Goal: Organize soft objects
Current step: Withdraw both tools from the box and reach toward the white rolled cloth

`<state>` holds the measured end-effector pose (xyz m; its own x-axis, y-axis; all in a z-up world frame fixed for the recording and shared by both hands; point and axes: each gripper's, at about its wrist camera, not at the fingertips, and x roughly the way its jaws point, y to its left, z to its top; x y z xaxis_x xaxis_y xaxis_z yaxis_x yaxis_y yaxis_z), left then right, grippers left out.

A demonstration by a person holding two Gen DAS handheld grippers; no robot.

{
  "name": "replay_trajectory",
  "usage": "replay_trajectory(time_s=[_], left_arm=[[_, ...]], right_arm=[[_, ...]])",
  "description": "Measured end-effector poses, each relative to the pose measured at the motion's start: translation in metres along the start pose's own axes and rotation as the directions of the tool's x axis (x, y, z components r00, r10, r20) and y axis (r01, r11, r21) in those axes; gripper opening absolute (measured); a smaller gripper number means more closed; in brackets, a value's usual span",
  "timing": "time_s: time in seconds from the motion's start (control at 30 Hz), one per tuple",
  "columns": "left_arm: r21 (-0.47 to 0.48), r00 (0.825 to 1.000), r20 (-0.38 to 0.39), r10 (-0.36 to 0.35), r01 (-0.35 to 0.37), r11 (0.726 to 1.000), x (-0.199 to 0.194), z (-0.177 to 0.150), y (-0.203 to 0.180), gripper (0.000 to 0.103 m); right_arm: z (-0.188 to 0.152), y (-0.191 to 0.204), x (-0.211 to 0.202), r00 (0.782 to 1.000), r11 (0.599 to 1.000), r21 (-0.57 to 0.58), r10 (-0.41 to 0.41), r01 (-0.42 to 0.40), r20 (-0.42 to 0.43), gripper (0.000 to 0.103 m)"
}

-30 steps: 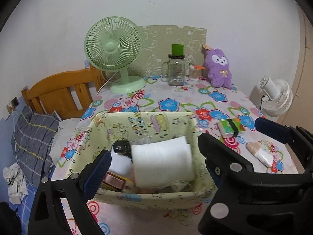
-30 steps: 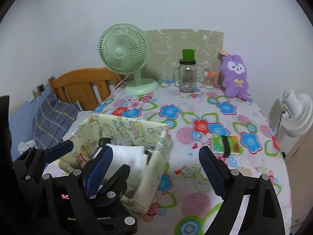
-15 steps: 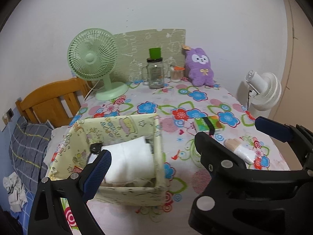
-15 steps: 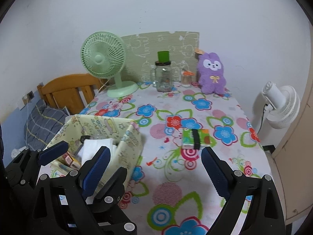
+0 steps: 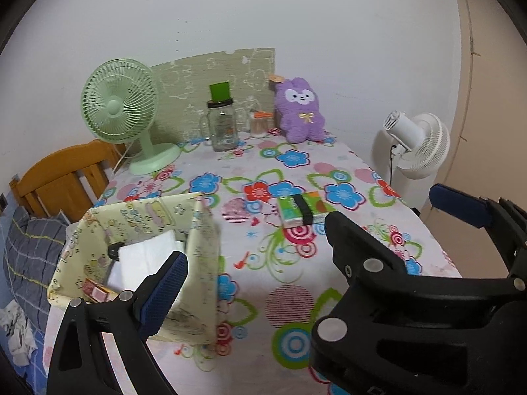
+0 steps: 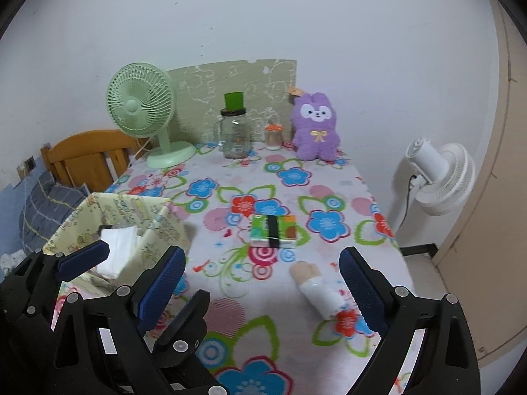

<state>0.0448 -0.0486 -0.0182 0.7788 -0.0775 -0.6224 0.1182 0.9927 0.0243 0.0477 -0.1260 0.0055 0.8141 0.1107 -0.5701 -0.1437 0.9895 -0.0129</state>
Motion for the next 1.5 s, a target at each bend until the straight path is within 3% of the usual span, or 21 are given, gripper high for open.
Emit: replay_trajectory(time_s=[0.6,0.77,1.0,1.37,1.5], left_arm=[[0.006,0.998,-0.034,-0.048,0.048,0.999,0.025,-0.013,-0.034,0.095],[0.009,0.996,-0.074,-0.052,0.053,0.999,0.041,-0.019,-0.040,0.095],[0.031,0.991,-0.118,-0.066,0.070,0.997,0.060,-0.030,-0.047,0.095],[0.050,0.978,-0.196,-0.067,0.078,0.996,0.093,-0.038,-0.052,0.095],[0.066,0.975,-0.212,-0.073,0.089,0.994,0.102,-0.038,-0.056,0.095]], right_arm=[[-0.022,-0.036,0.011,0.999,1.000,0.015,-0.027,0.027,-0.030,0.096],[-0.029,-0.041,0.024,0.997,0.999,-0.003,-0.045,0.045,-0.055,0.096],[-0.043,-0.053,0.048,0.995,1.000,0.027,0.013,-0.011,-0.103,0.096],[-0.060,-0.068,0.085,0.984,0.999,0.052,0.011,-0.002,-0.175,0.096],[-0.062,-0.071,0.098,0.980,0.999,0.051,0.019,-0.010,-0.199,0.091]])
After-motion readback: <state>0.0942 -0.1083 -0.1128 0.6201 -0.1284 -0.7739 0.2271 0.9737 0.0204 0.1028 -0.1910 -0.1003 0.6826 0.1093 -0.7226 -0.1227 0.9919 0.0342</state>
